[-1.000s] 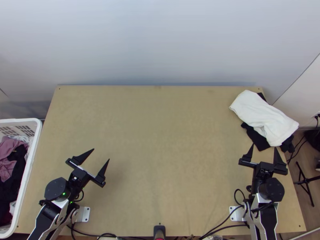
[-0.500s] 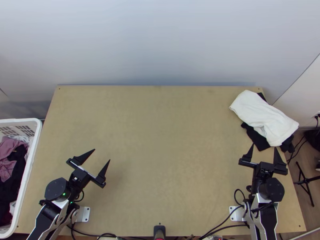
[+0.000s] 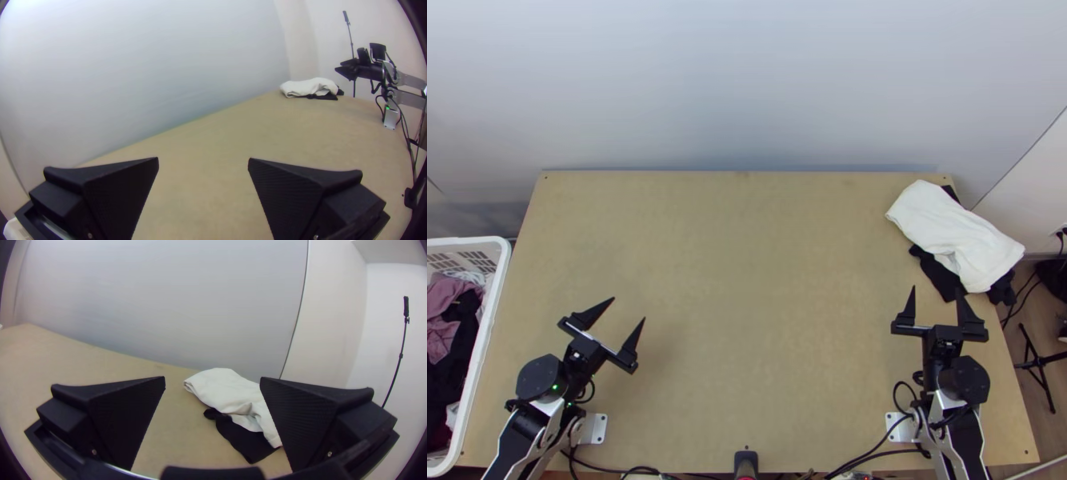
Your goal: Fold the t-shirt
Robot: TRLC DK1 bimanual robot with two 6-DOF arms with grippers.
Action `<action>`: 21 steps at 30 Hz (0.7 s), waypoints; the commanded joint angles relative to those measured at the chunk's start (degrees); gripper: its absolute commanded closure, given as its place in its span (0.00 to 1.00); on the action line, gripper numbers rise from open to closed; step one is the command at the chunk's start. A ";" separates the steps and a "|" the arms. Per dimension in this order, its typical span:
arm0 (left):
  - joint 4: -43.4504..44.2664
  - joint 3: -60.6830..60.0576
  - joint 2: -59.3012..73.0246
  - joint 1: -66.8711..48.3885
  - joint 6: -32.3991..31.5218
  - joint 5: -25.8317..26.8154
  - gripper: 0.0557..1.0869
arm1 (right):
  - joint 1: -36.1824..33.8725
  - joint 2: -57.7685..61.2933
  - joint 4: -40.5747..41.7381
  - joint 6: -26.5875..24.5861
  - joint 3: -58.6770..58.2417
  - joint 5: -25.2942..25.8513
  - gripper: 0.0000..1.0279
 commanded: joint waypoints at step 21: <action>0.99 -0.08 -0.30 10.47 -8.72 -0.18 0.05 | 5.53 0.16 -0.06 2.49 0.01 0.06 0.04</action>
